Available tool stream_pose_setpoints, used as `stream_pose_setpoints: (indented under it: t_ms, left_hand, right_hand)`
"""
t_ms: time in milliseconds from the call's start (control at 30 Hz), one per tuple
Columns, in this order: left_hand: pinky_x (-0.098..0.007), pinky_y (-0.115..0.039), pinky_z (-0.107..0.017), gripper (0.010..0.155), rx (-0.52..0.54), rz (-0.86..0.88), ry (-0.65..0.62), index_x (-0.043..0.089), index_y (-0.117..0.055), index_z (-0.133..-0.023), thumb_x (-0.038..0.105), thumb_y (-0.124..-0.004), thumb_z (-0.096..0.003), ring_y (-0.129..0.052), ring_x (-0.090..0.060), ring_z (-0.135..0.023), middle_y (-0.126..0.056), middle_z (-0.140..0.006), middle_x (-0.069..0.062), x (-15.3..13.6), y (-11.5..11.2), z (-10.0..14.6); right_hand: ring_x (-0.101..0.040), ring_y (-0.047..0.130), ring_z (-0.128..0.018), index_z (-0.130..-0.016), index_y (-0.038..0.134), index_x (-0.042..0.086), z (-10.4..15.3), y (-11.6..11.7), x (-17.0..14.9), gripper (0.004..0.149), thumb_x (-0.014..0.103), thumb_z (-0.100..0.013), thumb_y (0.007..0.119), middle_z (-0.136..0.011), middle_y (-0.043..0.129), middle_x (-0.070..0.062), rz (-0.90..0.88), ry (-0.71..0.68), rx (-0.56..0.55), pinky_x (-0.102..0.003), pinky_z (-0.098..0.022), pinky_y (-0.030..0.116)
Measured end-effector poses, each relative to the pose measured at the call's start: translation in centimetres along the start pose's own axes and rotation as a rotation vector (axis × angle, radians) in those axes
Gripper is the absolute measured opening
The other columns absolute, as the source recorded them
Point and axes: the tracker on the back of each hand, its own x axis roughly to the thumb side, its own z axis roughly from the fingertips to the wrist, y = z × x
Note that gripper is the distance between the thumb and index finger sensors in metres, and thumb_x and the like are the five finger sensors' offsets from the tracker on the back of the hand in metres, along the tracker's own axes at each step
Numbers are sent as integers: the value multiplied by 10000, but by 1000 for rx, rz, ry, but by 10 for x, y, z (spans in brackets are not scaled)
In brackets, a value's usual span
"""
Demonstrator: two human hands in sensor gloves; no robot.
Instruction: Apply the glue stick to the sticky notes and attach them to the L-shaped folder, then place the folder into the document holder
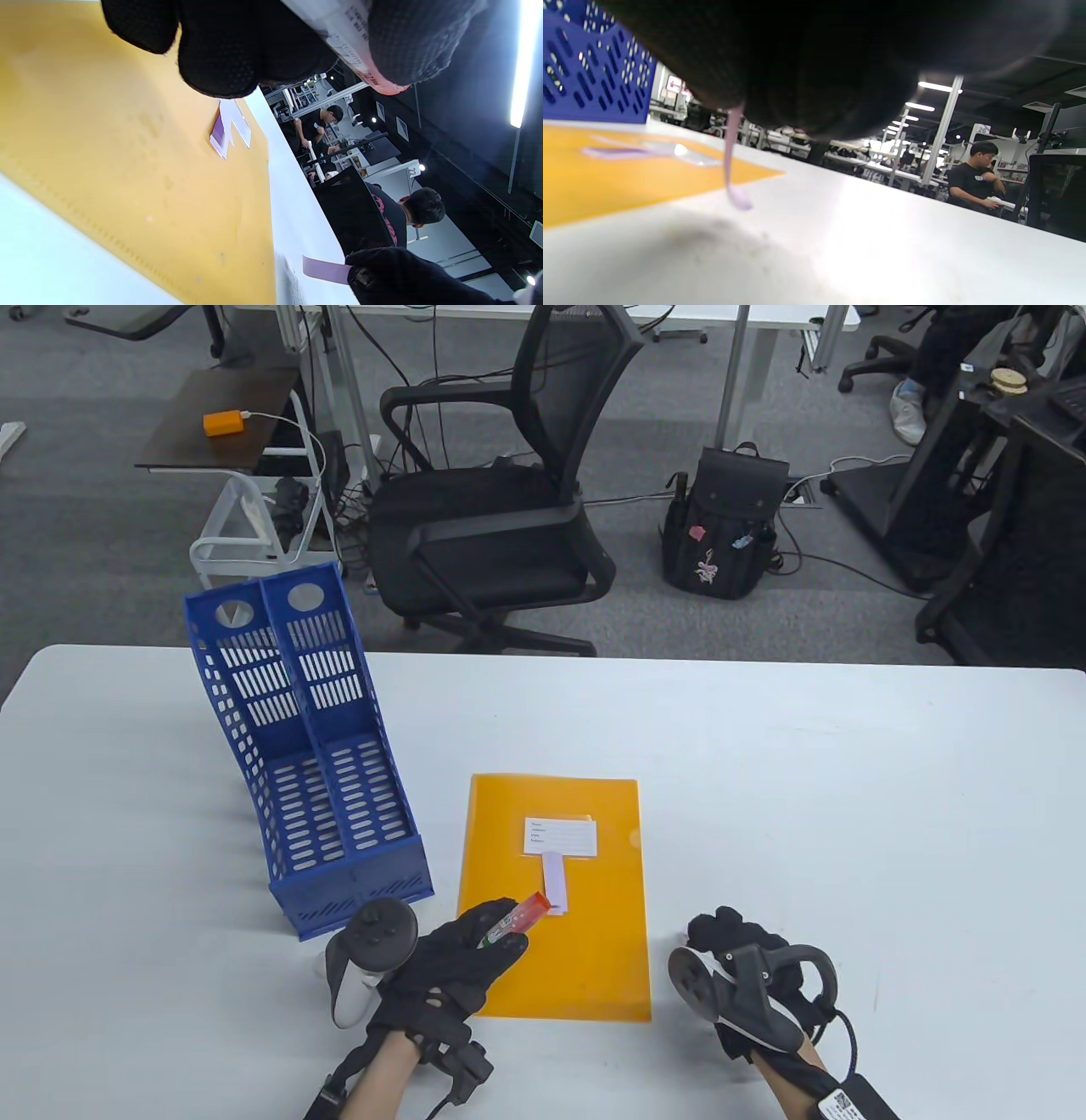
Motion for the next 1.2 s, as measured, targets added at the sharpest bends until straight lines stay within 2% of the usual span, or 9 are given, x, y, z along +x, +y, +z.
stream_pose_setpoints:
  t_ms: [267, 367, 500, 567, 667, 767, 900, 1033, 1200]
  left_hand:
    - [-598, -629, -662, 616, 57, -8, 35, 222, -624, -1038, 506, -747, -506, -861, -288, -733, -809, -846, -82, -4, 7, 2]
    - [-602, -613, -668, 627, 69, -1, 50, 184, -568, -1057, 471, -712, -517, -843, -298, -747, -765, -881, -93, -7, 10, 2]
    - [-603, -613, -669, 629, 82, -12, 55, 179, -560, -1059, 453, -718, -515, -848, -300, -741, -754, -897, -88, -9, 13, 2]
    - [-600, -616, -670, 627, 87, -11, 56, 194, -558, -1059, 452, -725, -513, -853, -293, -737, -751, -908, -72, -10, 15, 2]
    - [-604, -585, -693, 666, 124, -50, 48, 288, -437, -1080, 440, -746, -509, -844, -273, -760, -757, -936, -1, -8, 16, 3]
    - [-623, -552, -710, 680, 175, -134, 31, 322, -430, -1058, 444, -787, -492, -843, -256, -784, -804, -922, 16, -3, 19, 4]
    - [-606, -584, -705, 614, 193, -214, 14, 238, -566, -992, 437, -828, -474, -899, -260, -761, -869, -871, -20, 5, 17, 5]
    - [-591, -637, -680, 570, 208, -295, -19, 214, -703, -958, 452, -853, -463, -966, -263, -649, -943, -769, -78, 14, 18, 8]
    - [-602, -612, -682, 528, 158, -461, -51, 212, -770, -903, 493, -858, -465, -892, -242, -579, -906, -635, -69, 23, 5, 5]
  right_hand:
    - [-240, 1019, -278, -651, 973, 72, -5, -25, 56, 395, 372, -399, 925, -548, 981, -163, -234, -112, -13, -354, -149, 876]
    - [-243, 1020, -292, -664, 972, 77, -9, -28, 84, 398, 367, -394, 933, -563, 981, -160, -407, -217, 94, -354, -155, 875]
    - [-250, 1022, -333, -690, 970, 106, -16, -21, 109, 396, 370, -397, 929, -604, 979, -153, -535, -311, 240, -358, -174, 874]
    - [-256, 1021, -343, -696, 974, 121, -21, -12, 115, 394, 373, -396, 931, -621, 980, -150, -563, -296, 286, -363, -179, 872]
    - [-270, 1015, -327, -694, 974, 104, -27, 4, 114, 393, 369, -407, 934, -617, 978, -164, -565, -140, 341, -368, -176, 865]
    - [-259, 1014, -285, -676, 968, 59, -30, 14, 110, 399, 361, -418, 928, -568, 984, -185, -540, -27, 352, -350, -145, 864]
    - [-228, 1023, -206, -648, 970, 35, -30, 22, 106, 400, 364, -425, 928, -490, 1015, -180, -450, 58, 329, -317, -89, 865]
    - [-207, 1028, -150, -635, 966, 13, -29, 27, 103, 400, 354, -429, 932, -426, 1044, -151, -373, 109, 314, -299, -49, 864]
    - [-195, 1020, -117, -622, 968, 11, -29, 32, 101, 405, 364, -424, 942, -370, 1043, -112, -355, 135, 318, -291, -33, 857]
